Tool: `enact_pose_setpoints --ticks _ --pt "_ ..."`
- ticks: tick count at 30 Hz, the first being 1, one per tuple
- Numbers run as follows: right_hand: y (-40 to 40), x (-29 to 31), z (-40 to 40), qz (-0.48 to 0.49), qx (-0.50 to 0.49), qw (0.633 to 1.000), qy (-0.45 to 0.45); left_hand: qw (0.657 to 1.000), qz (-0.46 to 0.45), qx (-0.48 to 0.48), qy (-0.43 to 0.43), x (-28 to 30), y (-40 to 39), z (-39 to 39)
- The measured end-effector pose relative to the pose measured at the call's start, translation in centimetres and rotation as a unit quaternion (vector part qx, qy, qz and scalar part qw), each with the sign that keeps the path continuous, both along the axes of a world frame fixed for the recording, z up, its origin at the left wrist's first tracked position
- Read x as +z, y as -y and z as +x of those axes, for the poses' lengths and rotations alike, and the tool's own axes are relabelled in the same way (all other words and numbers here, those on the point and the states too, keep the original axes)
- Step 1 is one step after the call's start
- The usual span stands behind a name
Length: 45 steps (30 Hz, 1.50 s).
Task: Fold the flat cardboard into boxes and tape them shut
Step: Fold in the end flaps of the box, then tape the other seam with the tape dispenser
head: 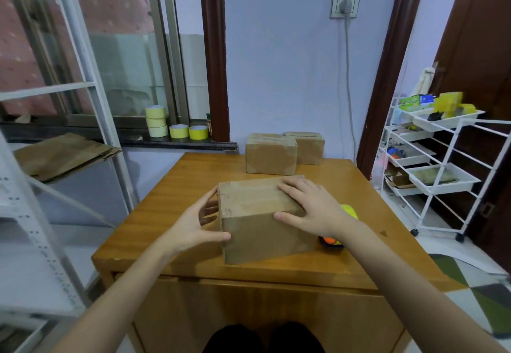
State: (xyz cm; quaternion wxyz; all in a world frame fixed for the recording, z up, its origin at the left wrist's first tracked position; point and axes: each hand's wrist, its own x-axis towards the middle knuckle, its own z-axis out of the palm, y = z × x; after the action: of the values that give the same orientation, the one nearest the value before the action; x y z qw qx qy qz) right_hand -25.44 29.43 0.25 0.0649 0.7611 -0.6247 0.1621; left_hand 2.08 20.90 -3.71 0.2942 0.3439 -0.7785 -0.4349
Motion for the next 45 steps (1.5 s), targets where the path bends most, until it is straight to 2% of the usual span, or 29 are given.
enact_pose_setpoints --ticks 3,8,10,12,13,14,16,18,21,24,26,30,33,35,39,45 --pt "0.6 -0.3 0.7 0.018 -0.034 0.998 -0.044 1.000 -0.001 0.013 0.014 0.1 0.8 0.2" --pt "1.0 -0.3 1.2 0.052 -0.068 0.995 -0.060 0.996 -0.076 0.041 -0.012 2.2 0.2 -1.2" --pt "0.9 -0.3 1.7 0.055 -0.080 0.993 -0.066 0.982 -0.170 0.055 0.068 3.1 -0.4 -2.7" --pt "0.9 -0.1 2.1 0.053 -0.081 0.993 -0.069 0.936 -0.289 0.056 0.192 3.2 -0.4 -4.4" --pt "0.8 0.1 2.1 0.052 -0.075 0.994 -0.063 0.920 -0.317 0.058 0.221 3.0 -0.3 -4.9" --pt "0.6 0.4 2.0 0.053 -0.066 0.996 -0.039 0.913 -0.330 0.067 0.232 2.8 0.0 -5.1" --pt "-0.3 1.0 1.1 0.059 -0.054 0.993 0.082 0.917 -0.328 0.087 0.211 2.5 0.8 -4.8" --pt "-1.7 0.8 -0.6 0.020 -0.061 0.981 0.184 0.925 -0.315 0.086 0.196 2.3 1.3 -4.2" --pt "-4.2 -1.0 -3.5 -0.022 -0.118 0.972 0.204 0.917 -0.330 0.075 0.210 2.0 1.3 -4.1" --pt "-6.5 -4.4 -6.1 -0.033 -0.145 0.930 0.337 0.916 -0.334 0.076 0.210 1.9 1.1 -4.2" --pt "-7.5 -6.4 -7.6 -0.066 -0.151 0.914 0.371 0.911 -0.340 0.075 0.219 2.2 1.1 -4.1" --pt "-8.1 -8.9 -9.1 -0.073 -0.110 0.939 0.316 0.898 -0.361 0.104 0.228 3.4 0.4 -5.0" --pt "-7.4 -9.8 -8.8 -0.076 -0.060 0.981 0.166 0.882 -0.404 0.119 0.212 4.8 -1.3 -6.7" --pt "-6.6 -10.3 -8.7 -0.078 -0.043 0.989 0.115 0.873 -0.431 0.098 0.205 5.6 -2.8 -8.4" --pt "-5.7 -11.0 -8.7 -0.047 -0.028 0.988 0.145 0.860 -0.471 0.019 0.193 5.5 -5.7 -12.2" --pt "-6.0 -11.4 -8.9 -0.098 0.003 0.980 0.174 0.858 -0.474 -0.050 0.192 3.8 -7.5 -15.8"
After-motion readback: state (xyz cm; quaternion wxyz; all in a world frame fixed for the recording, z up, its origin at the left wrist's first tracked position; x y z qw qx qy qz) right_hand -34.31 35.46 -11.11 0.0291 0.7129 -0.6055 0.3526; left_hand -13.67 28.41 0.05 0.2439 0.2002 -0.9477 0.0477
